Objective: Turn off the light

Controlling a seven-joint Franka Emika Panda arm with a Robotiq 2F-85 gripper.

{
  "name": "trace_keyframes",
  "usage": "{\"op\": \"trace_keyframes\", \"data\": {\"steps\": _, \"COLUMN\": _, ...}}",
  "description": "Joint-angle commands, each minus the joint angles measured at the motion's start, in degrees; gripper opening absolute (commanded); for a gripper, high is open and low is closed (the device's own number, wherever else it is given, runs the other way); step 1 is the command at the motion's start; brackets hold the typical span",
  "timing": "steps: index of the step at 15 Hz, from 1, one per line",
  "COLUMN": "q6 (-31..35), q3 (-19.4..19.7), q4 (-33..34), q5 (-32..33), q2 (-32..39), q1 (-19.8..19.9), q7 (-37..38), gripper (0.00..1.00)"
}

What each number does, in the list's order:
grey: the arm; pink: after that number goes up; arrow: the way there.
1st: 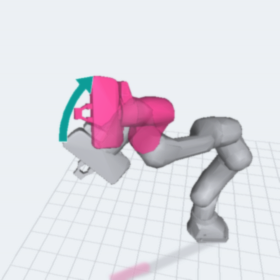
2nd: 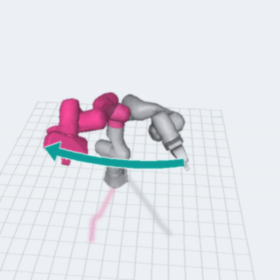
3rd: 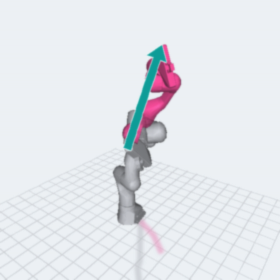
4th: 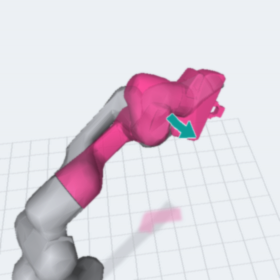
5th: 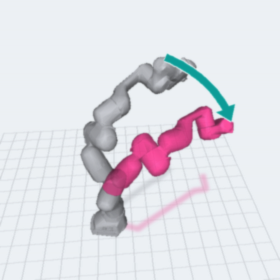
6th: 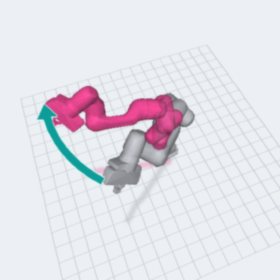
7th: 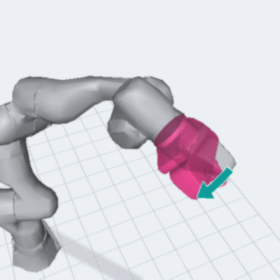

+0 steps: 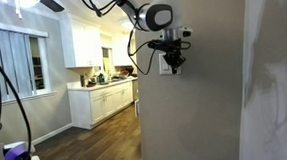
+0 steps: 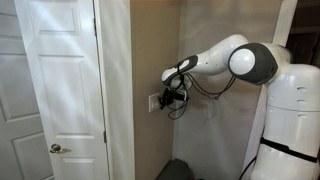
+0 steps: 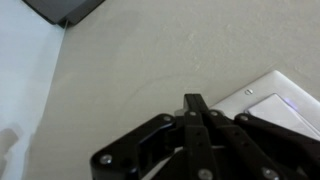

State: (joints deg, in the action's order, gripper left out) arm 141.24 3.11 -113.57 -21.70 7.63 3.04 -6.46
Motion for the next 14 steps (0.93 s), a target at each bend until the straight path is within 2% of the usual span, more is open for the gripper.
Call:
{"op": "trace_keyframes", "data": {"steps": 1, "q6": -0.83, "q3": -1.69, "q4": 0.8, "q5": -4.57, "q2": -0.47, "q1": 1.14, "q7": -3.26, "gripper": 0.0}}
{"op": "trace_keyframes", "data": {"steps": 9, "q6": 4.16, "q3": -2.45, "q4": -0.18, "q5": -6.28, "q2": -1.07, "q1": 0.72, "q7": -5.57, "gripper": 0.0}}
{"op": "trace_keyframes", "data": {"steps": 11, "q6": 3.17, "q3": -2.26, "q4": -0.34, "q5": -5.23, "q2": -1.18, "q1": 0.7, "q7": -4.86, "gripper": 0.0}}
{"op": "trace_keyframes", "data": {"steps": 14, "q6": -1.54, "q3": -1.08, "q4": -1.38, "q5": 0.33, "q2": -2.84, "q1": 0.63, "q7": -1.49, "gripper": 0.0}}
